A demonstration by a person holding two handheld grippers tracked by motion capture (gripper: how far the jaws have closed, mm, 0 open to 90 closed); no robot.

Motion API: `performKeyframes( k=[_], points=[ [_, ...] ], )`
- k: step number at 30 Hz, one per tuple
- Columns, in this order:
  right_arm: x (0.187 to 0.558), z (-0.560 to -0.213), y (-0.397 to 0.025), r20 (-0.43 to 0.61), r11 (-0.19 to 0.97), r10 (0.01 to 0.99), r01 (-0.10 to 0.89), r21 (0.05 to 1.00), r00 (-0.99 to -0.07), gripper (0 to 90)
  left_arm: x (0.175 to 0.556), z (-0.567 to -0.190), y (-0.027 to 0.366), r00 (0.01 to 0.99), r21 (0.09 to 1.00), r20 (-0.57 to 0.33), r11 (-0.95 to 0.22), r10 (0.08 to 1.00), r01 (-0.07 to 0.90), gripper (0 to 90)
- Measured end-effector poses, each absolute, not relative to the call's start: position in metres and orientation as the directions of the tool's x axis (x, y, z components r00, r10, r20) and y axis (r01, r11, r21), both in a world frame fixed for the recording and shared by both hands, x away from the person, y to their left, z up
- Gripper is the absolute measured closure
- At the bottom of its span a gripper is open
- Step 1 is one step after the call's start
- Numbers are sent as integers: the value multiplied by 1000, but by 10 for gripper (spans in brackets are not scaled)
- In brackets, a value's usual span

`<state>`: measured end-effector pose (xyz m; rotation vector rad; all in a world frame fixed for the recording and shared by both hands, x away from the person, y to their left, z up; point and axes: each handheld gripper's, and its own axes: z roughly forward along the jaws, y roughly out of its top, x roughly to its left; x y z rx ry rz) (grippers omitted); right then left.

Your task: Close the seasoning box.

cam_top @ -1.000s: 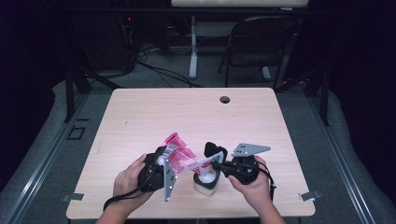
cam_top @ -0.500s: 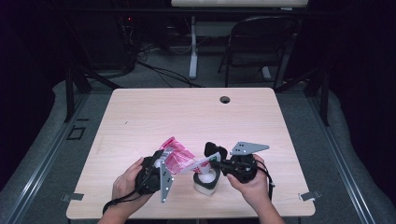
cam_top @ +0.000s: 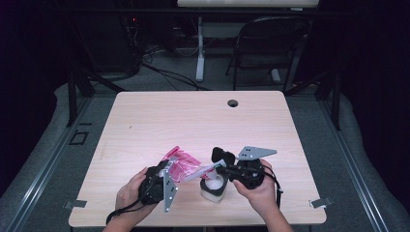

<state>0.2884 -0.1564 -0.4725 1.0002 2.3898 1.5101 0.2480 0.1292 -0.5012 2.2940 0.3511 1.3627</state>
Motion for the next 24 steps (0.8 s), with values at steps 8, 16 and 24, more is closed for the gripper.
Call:
performKeyframes(
  k=[8, 16, 24],
  points=[
    [288, -471, -156, 215, 273, 602, 452, 849, -769, 900, 247, -513, 131, 514, 507, 738, -862, 438, 7, 765],
    [287, -470, -154, 210, 276, 599, 445, 852, -773, 900, 249, -523, 134, 544, 547, 691, -836, 475, 36, 766],
    [287, -469, -152, 201, 283, 598, 439, 853, -776, 900, 248, -535, 134, 581, 570, 647, -819, 494, 61, 760]
  ],
)
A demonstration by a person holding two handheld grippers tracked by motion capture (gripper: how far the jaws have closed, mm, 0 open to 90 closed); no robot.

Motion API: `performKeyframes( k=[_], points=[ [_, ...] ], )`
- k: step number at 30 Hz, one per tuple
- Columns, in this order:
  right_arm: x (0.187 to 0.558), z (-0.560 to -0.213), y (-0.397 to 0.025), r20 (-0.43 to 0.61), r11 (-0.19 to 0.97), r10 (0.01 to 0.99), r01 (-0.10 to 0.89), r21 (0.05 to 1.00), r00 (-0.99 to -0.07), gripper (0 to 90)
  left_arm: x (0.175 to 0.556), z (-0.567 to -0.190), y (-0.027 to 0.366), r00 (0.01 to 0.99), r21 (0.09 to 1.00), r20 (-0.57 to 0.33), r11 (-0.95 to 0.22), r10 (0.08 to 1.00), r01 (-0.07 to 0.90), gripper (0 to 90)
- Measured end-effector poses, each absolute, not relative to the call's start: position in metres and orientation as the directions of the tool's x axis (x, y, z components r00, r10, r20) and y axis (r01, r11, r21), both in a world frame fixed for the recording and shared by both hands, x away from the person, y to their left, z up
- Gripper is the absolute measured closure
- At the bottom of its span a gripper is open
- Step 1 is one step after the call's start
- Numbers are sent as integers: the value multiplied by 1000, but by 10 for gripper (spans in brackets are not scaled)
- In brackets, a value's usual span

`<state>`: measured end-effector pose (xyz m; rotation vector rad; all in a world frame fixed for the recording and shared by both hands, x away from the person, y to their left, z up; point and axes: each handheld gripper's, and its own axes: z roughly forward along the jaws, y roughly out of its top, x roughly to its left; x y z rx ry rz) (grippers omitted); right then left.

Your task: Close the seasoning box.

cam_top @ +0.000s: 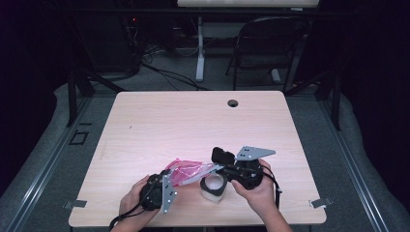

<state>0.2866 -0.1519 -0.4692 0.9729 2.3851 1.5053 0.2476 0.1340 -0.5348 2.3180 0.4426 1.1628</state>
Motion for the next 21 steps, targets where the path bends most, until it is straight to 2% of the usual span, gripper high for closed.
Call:
performKeyframes(
  k=[10, 21],
  points=[
    [285, -467, -151, 187, 287, 598, 426, 858, -779, 900, 251, -545, 137, 643, 617, 552, -779, 530, 112, 748],
    [284, -465, -149, 184, 286, 595, 420, 861, -783, 900, 251, -553, 138, 676, 641, 494, -754, 547, 142, 707]
  ],
)
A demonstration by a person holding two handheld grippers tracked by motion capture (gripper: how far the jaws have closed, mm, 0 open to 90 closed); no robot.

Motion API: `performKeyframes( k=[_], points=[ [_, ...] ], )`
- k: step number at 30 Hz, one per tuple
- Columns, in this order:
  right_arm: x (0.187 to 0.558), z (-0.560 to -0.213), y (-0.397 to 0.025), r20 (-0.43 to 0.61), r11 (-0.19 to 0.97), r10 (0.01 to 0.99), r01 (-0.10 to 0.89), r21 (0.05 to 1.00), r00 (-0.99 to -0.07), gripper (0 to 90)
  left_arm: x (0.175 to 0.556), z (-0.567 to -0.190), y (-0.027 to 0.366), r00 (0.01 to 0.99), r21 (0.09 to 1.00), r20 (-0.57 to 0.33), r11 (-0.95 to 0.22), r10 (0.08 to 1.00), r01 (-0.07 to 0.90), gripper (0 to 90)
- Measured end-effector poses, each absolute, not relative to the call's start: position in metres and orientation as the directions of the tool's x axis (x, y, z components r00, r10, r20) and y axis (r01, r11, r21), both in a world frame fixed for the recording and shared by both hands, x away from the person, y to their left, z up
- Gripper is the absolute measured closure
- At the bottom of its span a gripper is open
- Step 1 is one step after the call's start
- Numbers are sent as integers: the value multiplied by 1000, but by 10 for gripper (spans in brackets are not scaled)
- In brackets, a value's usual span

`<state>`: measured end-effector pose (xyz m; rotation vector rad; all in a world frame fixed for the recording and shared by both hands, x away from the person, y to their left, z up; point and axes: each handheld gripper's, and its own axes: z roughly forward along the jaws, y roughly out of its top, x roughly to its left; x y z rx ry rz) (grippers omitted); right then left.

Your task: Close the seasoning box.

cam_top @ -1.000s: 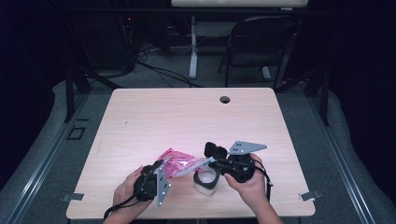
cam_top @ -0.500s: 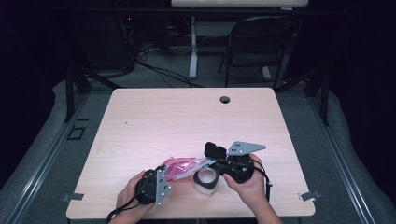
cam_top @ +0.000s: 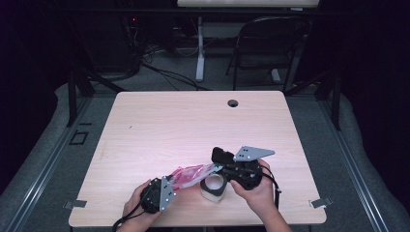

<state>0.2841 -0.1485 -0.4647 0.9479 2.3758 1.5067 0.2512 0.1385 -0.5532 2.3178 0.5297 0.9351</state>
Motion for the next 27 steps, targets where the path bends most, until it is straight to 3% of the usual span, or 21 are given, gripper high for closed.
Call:
performKeyframes(
  k=[10, 27],
  points=[
    [284, -464, -149, 183, 285, 594, 418, 863, -783, 900, 250, -548, 141, 684, 674, 455, -722, 570, 154, 487],
    [284, -465, -149, 179, 281, 601, 416, 865, -779, 900, 243, -536, 151, 715, 685, 395, -704, 576, 188, 398]
  ],
)
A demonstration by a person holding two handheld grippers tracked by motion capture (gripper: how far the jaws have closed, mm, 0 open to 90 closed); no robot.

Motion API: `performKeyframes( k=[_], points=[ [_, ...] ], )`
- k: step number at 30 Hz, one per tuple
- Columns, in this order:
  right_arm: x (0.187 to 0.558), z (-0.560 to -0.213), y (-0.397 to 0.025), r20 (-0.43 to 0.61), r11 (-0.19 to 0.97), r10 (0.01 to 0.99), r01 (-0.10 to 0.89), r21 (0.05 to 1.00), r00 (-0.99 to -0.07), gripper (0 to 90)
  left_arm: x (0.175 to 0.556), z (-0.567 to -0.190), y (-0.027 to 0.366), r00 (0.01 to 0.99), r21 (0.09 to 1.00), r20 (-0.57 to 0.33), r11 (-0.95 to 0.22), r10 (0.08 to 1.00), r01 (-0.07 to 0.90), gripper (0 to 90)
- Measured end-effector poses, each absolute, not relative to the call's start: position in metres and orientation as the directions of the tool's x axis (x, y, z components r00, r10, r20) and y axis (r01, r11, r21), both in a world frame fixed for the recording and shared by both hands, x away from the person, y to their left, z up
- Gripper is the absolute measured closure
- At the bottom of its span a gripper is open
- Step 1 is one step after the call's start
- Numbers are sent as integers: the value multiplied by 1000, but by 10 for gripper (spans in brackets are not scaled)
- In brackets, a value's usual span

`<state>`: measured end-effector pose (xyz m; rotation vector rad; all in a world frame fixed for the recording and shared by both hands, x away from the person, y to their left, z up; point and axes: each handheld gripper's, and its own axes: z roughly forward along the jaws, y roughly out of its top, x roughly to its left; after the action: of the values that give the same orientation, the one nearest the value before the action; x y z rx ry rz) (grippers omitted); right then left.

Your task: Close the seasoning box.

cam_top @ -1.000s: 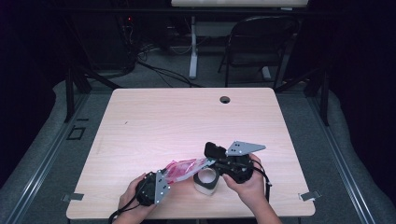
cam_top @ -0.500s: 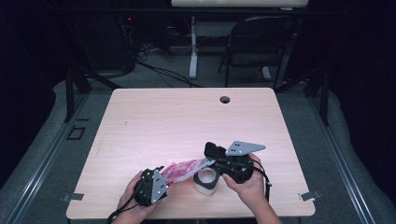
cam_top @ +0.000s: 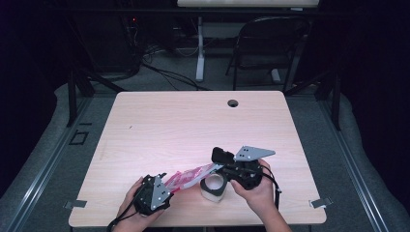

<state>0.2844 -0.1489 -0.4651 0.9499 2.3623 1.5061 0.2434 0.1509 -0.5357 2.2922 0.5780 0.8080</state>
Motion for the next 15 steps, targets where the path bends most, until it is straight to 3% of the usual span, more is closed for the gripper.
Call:
performKeyframes(
  k=[15],
  points=[
    [284, -468, -137, 161, 299, 604, 409, 862, -781, 900, 227, -521, 154, 731, 705, 372, -687, 572, 179, 417]
  ],
)
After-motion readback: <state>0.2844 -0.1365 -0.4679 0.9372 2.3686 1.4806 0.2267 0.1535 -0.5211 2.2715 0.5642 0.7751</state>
